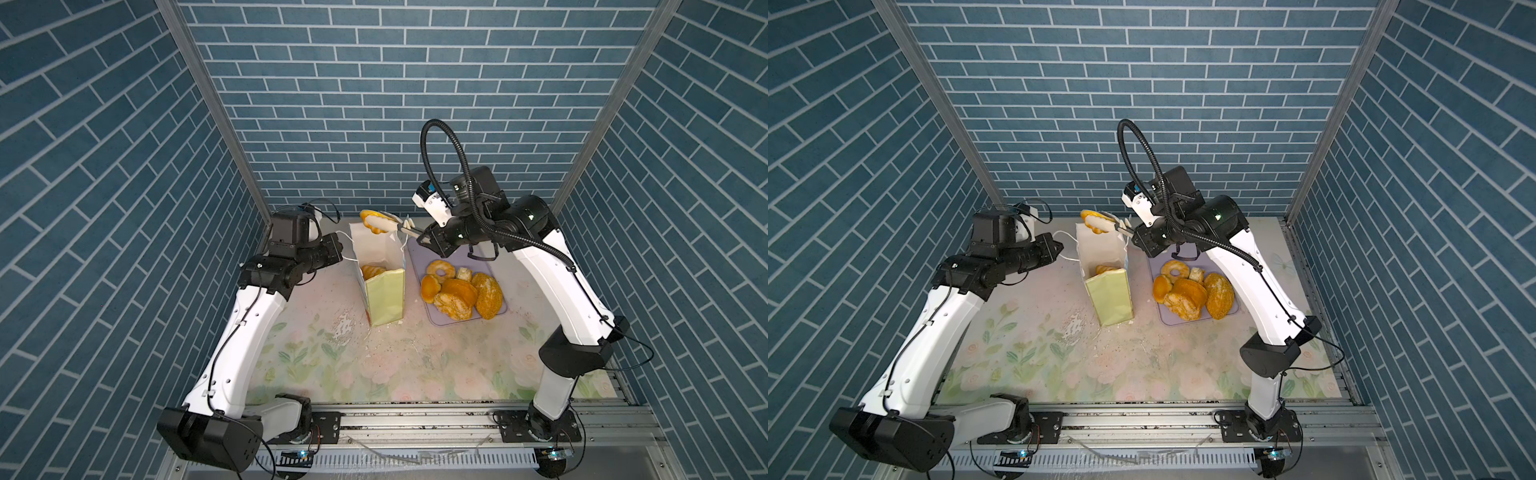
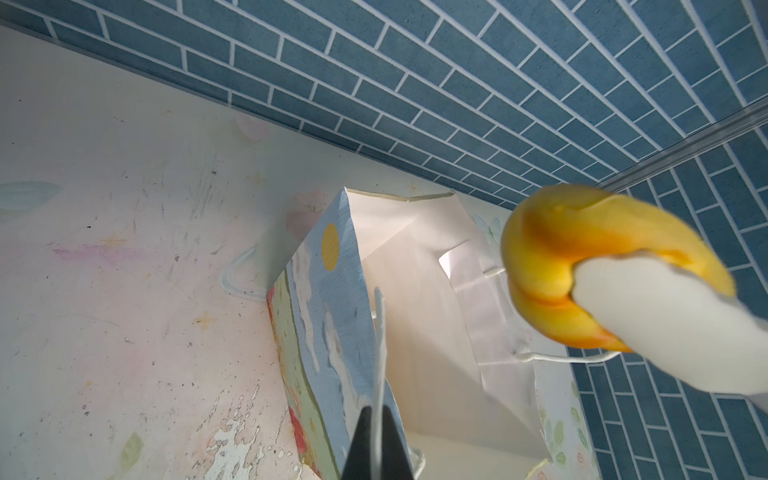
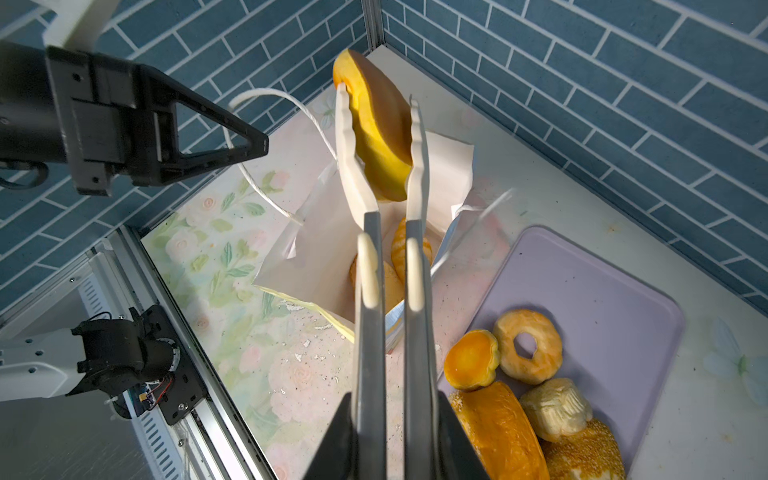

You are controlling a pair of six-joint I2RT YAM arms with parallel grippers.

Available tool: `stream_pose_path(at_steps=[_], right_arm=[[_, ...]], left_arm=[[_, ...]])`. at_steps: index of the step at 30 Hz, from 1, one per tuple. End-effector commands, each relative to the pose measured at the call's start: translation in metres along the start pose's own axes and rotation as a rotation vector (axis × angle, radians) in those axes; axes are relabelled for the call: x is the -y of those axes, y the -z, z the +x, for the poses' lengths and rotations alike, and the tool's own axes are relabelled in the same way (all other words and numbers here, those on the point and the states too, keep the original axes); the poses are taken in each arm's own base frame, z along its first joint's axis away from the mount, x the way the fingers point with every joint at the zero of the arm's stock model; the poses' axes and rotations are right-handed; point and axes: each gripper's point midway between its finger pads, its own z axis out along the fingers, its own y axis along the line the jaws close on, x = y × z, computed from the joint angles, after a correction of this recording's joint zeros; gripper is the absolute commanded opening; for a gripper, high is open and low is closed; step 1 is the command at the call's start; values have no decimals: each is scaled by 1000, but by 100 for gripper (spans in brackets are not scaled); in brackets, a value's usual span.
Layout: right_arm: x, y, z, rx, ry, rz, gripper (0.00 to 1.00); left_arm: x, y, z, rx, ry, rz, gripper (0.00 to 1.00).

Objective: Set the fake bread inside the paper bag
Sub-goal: 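Carry the half-bun with the right gripper over the bag mouth, then open the tongs to drop the half-bun into the bag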

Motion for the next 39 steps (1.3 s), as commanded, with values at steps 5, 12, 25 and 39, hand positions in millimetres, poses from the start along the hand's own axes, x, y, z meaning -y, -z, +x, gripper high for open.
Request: stream_pose_path(at_steps=[5,12,25,39], right_arm=[[8,-28,14,-96,66,78,24],[18,-52,24,-171,46,122,25],[21,-44,19,-155,32,146,46],[28,17,-10,22,-9,163,49]], left_arm=[[-1,2,3,-1,3,-8,0],[3,3,-2,16,2,6,0],[1,3,2,5,6,1,0],[1,4,2,4,1,3,0]])
